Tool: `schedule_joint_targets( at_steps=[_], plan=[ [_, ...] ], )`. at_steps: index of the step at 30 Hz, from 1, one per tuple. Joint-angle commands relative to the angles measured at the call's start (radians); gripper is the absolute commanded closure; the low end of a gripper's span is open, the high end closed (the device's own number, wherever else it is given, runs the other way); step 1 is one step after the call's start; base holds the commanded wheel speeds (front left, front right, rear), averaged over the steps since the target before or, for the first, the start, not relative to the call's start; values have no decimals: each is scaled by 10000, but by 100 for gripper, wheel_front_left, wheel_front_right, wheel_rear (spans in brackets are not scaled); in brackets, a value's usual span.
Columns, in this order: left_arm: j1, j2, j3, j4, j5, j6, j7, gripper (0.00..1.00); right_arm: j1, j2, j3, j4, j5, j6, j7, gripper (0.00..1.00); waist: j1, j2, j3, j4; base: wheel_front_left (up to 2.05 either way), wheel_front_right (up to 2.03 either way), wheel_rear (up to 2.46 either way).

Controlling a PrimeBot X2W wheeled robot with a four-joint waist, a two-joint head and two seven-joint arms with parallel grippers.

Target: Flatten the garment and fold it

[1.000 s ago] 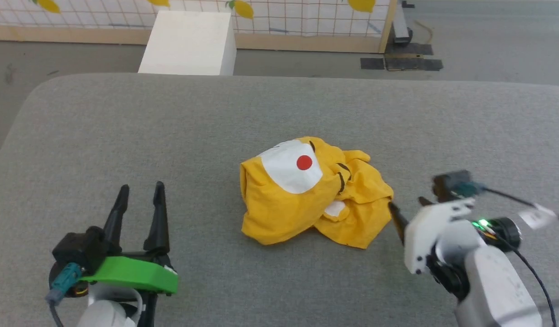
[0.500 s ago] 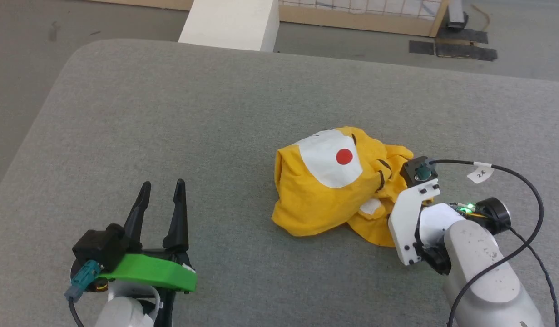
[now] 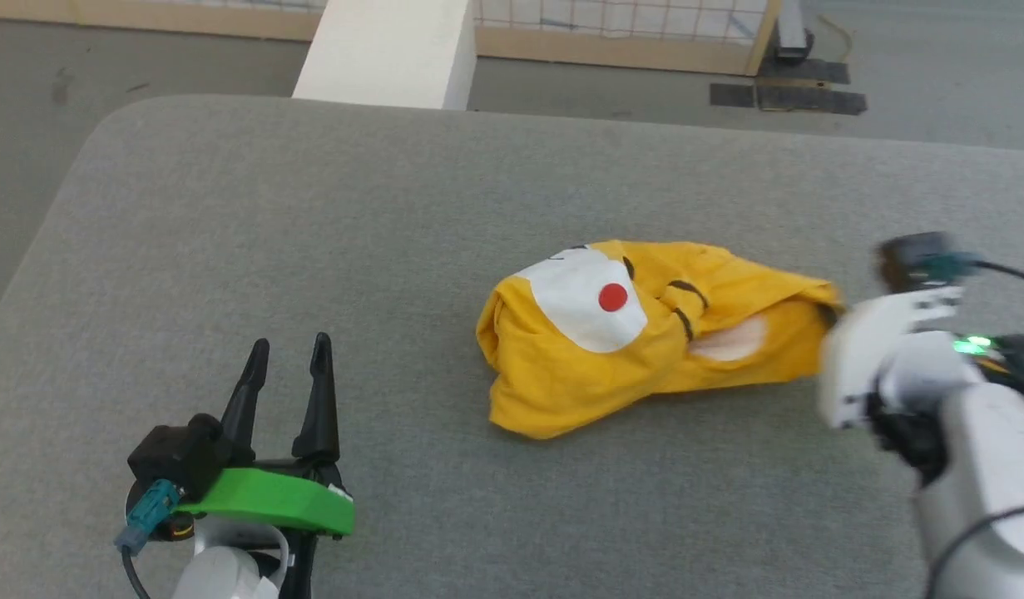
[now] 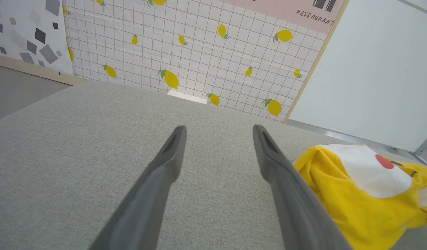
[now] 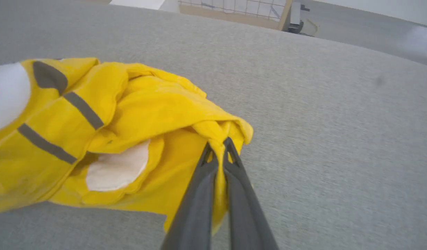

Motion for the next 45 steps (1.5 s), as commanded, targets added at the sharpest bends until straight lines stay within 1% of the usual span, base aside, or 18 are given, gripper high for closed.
schedule_joint_targets(
  at_steps=[1,4,6,8,10,11,12,15,19,22,23,24,27,31,34,38,42,45],
  plan=[
    [-24,-55,21,31,26,-62,-37,0,390,-135,-555,-290,15,-15,-17,100,0,0,-213,-314,0,0,0],
    [-25,-82,10,84,44,-86,-38,0,1130,-265,-2011,-787,-285,-15,211,100,0,0,-277,-439,0,0,0],
    [-32,-85,-6,137,51,-100,-38,0,1640,-150,-2862,-907,-516,-15,415,100,0,0,-301,-483,0,0,0],
    [-20,-82,4,162,41,-112,-38,0,2171,85,-3461,-902,-756,-15,718,100,0,0,-341,-511,0,0,0],
    [-3,-66,29,204,16,-120,-38,0,2508,342,-3811,-940,-827,-15,788,100,0,0,-356,-546,0,0,0],
    [8,-58,45,225,2,-124,-38,0,2585,441,-3857,-970,-764,-15,693,85,0,0,-368,-570,0,0,0],
    [20,-52,54,266,-22,-128,-38,0,2641,538,-3905,-1021,-647,-15,515,0,0,0,-379,-591,0,0,0],
    [38,-57,30,368,-60,-135,-38,0,2621,711,-3984,-1333,46,-15,-430,0,0,0,-479,-611,0,0,0],
    [-71,-183,56,506,-488,-58,46,0,2604,785,-4406,-1842,1142,-15,-2039,0,0,0,-593,-584,0,0,0],
    [-581,-279,-228,634,-879,67,721,0,2806,790,-4450,-2032,1585,-15,-2846,0,0,0,-622,-576,0,0,0],
    [-857,-307,-428,711,-1012,116,1145,0,2873,791,-4391,-2085,1665,-15,-2973,0,0,0,-601,-606,0,0,0],
    [-1479,-348,-858,846,-1338,141,1982,0,2941,792,-4249,-2192,1727,-15,-3089,0,0,0,-523,-707,0,0,0],
    [-2567,-382,-1780,1341,-1672,237,3671,0,2969,793,-4081,-2332,1759,-15,-3102,0,0,0,-369,-880,0,0,0],
    [-4126,-396,-3520,2209,-1757,481,6528,0,2905,793,-3934,-2390,1843,-15,-3073,0,0,0,-40,-1219,0,0,0],
    [-5133,-398,-4700,2621,-1692,709,8081,0,2843,794,-3845,-2312,1908,-15,-3111,0,0,0,262,-1533,0,0,0],
    [-5985,-399,-5783,3047,-1787,961,9130,0,2774,794,-3668,-2089,2015,-15,-3235,0,0,0,658,-1978,0,0,0],
    [-6418,-400,-6571,3697,-1769,1152,9582,0,2704,794,-3584,-1830,2105,-15,-3470,0,0,0,931,-2327,0,0,0],
    [-6497,-400,-6944,4197,-1889,1123,9749,0,2667,794,-3529,-1709,2140,-15,-3611,0,0,0,1046,-2483,0,0,0]
  ],
)
